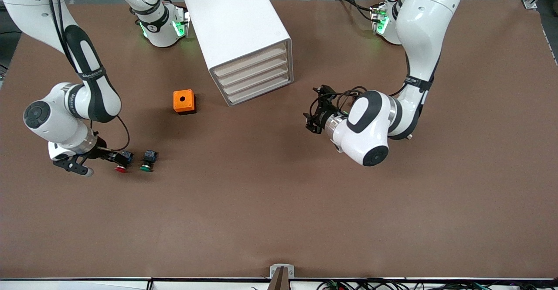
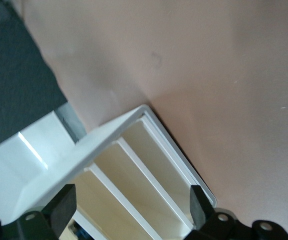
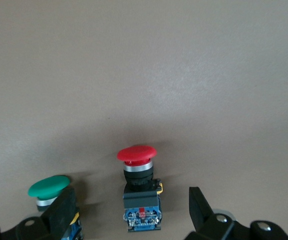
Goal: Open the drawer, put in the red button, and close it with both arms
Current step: 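Grasp the red button with the right gripper while the left gripper grips the drawer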
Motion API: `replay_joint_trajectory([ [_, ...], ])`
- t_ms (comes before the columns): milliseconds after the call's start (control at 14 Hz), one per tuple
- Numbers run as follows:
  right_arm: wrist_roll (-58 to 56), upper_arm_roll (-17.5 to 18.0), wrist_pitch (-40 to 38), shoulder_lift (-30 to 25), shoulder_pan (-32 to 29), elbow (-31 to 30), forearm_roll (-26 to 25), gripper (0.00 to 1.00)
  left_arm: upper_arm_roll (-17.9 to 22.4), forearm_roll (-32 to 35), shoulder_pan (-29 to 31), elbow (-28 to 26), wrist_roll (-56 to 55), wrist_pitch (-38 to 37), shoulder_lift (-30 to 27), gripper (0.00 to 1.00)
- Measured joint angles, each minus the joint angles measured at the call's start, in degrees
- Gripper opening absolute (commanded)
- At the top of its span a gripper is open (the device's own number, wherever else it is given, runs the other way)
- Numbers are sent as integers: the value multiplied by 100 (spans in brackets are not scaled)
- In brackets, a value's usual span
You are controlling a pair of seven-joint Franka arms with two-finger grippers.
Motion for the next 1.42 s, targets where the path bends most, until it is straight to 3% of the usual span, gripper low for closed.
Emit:
replay_joint_trajectory([
  [499,2,-26,27,279,-1,-5,0,100,-450,-409,-10,79,-1526,-38,452,100],
  [1068,2,-32,24,438,-1,-8,0,100,-488,-750,-131,93,-2537,-531,689,100],
  [1140,2,-32,20,439,-1,-8,0,100,-488,-792,-152,94,-2644,-577,726,92],
  [1211,2,-33,15,440,-1,-8,0,93,-488,-866,-165,94,-2728,-607,768,82],
  [1282,1,-33,14,441,-1,-9,0,75,-488,-929,-172,95,-2772,-616,812,72],
  [1353,1,-32,11,442,-1,-9,0,60,-488,-991,-173,101,-2777,-619,851,69],
  [1425,1,-32,7,443,-1,-10,0,53,-488,-1066,-173,126,-2779,-620,892,66],
])
